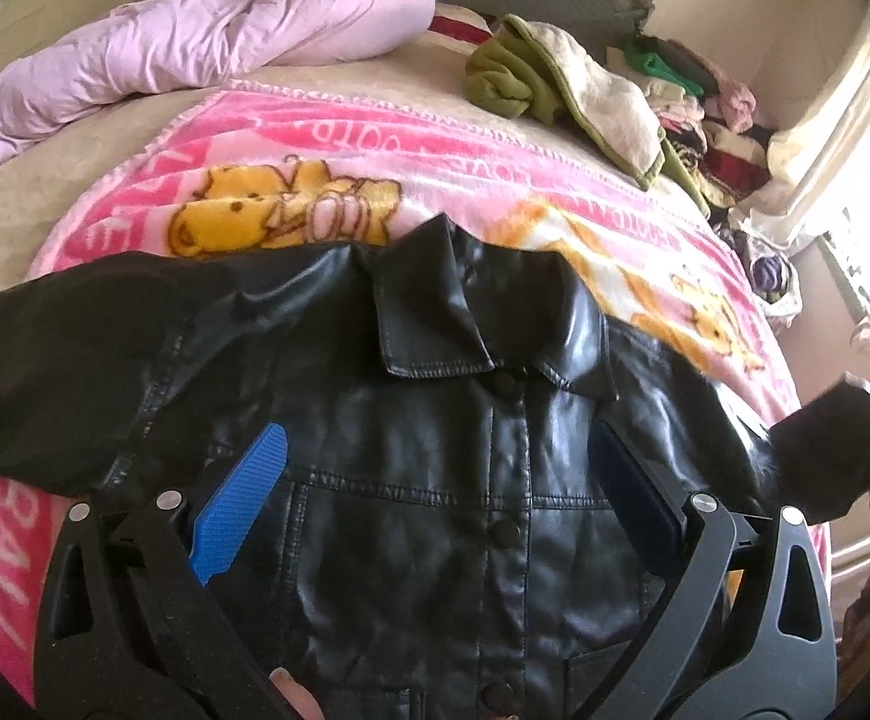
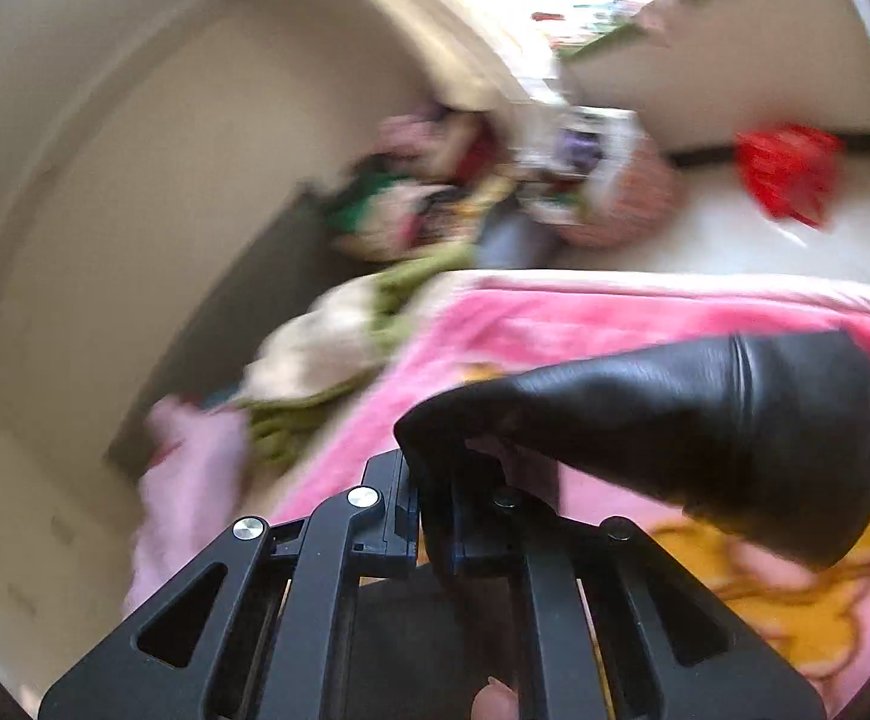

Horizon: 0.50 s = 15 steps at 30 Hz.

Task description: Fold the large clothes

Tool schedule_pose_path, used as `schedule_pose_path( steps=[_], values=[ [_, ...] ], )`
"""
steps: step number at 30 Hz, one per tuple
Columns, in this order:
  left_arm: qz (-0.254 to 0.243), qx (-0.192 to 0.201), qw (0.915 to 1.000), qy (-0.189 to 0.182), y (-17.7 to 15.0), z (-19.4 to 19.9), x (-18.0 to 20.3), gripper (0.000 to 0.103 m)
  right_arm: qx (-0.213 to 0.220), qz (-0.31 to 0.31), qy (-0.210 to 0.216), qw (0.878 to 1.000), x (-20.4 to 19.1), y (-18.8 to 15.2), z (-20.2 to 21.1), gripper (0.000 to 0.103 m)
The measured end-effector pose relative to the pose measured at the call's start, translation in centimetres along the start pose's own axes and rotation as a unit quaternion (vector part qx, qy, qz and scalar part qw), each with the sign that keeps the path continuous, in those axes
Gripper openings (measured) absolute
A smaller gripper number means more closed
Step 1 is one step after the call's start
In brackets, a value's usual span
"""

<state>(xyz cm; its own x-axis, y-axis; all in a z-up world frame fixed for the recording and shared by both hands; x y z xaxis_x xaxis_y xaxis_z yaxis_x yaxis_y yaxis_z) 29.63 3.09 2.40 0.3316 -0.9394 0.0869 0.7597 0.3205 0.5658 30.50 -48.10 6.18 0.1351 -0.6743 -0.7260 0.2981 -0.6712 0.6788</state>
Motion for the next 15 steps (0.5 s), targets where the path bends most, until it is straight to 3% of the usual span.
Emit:
schedule_pose_path(
  steps=[3, 8, 15],
  values=[
    [0.008, 0.001, 1.0000, -0.004, 0.4, 0.7, -0.9, 0.094, -0.033, 0.058, 0.060, 0.996, -5.4, -1.4, -1.7, 0.007],
    [0.033, -0.002, 0.9994, -0.013, 1.7, 1.6, -2.9, 0.094, -0.089, 0.156, 0.142, 0.973, -13.4, -5.2, -3.9, 0.007],
    [0.067, 0.016, 0.9964, -0.051, 2.7, 3.1, -6.2, 0.094, -0.210, 0.242, 0.209, 0.924, -20.3, -14.4, -7.3, 0.007]
  ],
)
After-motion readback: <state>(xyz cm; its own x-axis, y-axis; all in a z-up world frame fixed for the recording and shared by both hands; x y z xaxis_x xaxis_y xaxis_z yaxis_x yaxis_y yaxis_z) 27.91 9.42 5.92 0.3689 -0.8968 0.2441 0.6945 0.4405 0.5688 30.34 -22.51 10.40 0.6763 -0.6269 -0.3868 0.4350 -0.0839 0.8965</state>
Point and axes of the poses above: each gripper's, at about its wrist camera, not at the fingertips, and z roughly against the way its jaws point, x to its right, y to its top, the point moved 1 cm from there along -z, roughly the way its jaws point, and after that the axes turned 14 degrees about y, right-handed, at the moved point
